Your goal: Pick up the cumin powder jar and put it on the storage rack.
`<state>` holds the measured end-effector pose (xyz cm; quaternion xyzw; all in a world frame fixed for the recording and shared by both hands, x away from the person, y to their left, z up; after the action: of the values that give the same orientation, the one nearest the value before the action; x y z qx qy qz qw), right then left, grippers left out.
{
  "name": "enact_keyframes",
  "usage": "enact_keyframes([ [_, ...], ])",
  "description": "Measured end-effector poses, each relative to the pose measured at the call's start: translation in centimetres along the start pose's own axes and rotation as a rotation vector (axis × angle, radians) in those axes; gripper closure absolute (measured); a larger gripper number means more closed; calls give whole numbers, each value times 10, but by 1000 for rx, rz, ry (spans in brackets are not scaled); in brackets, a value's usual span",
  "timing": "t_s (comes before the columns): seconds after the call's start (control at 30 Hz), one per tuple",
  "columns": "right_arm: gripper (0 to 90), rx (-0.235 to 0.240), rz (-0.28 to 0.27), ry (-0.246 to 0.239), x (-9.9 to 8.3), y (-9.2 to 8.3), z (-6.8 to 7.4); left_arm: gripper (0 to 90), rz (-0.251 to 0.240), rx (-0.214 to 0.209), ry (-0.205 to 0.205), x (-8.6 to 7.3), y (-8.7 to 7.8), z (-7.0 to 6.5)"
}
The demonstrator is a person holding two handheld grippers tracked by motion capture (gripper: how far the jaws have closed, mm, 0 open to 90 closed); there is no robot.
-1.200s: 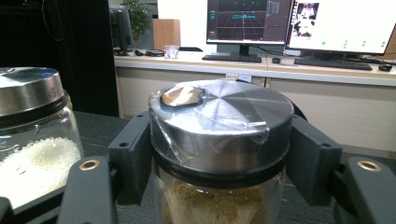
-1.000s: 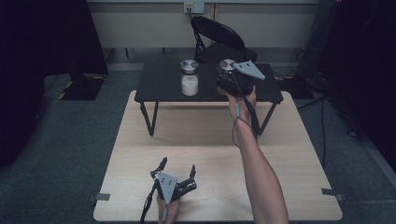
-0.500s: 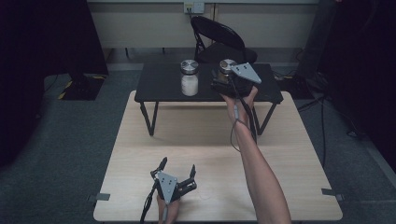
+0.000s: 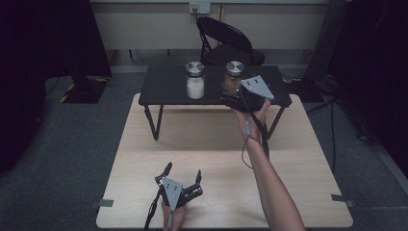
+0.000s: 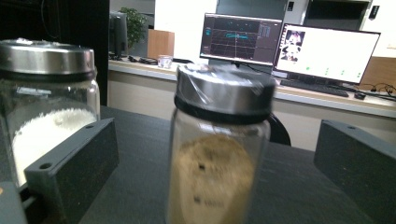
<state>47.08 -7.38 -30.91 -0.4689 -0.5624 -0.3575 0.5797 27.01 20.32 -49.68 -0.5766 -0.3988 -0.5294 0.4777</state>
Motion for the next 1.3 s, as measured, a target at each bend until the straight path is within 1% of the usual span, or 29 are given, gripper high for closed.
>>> enact_keyframes([
  [0.17,0,8,3,27,-8,-13,-7,0,0,1,1,0,0,0],
  [0.2,0,5,3,27,-10,-16,-8,0,0,1,0,0,0,0],
  [0.27,0,0,-8,23,-13,-24,-10,0,0,2,0,0,0,0],
  [0.43,0,18,-20,49,-21,-42,-21,0,0,3,1,0,0,0],
  [0.5,0,18,-26,52,-24,-48,-23,0,0,4,1,0,0,-1],
  [0.6,0,22,-30,46,-31,-57,-27,0,-1,5,1,0,0,-1],
  [0.73,0,37,-30,68,-42,-68,-32,0,0,10,0,0,0,-1],
  [0.83,0,47,-33,74,-53,-77,-35,0,0,10,0,0,0,-1],
  [0.93,0,46,-38,74,-65,-88,-36,0,-1,11,0,0,0,-2],
  [0.97,0,36,-39,65,-70,-92,-35,0,-1,12,-2,0,0,-2],
  [1.0,0,21,-47,44,-77,-96,-33,0,-1,12,-2,0,0,-2],
  [1.03,0,15,-51,31,-83,-99,-33,0,0,12,-2,0,0,-2],
  [1.07,0,16,-47,28,-89,-103,-33,0,-1,12,-2,0,0,-2],
  [1.13,0,7,-37,39,-105,-111,-36,0,-1,12,-2,0,0,-2],
  [1.2,0,-8,-24,50,-117,-116,-38,0,-1,13,-1,0,0,-2],
  [1.23,0,-9,-10,63,-123,-119,-40,0,-1,13,-1,0,0,-2],
  [1.27,0,-13,2,91,-131,-122,-42,0,-1,13,-2,0,0,-2],
  [1.3,0,-24,7,94,-137,-125,-44,0,-1,13,-2,0,0,-2],
])
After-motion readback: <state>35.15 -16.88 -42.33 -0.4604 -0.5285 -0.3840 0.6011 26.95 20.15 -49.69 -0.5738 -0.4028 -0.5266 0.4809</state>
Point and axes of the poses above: each handheld gripper's, and its own axes: y roughly forward along the jaws, x roughly out of its top, z roughly to its left, the point moved 4 cm from there along y, roughly forward along the jaws, and after that the axes turned 5 degrees about z, right-handed, at the moved point
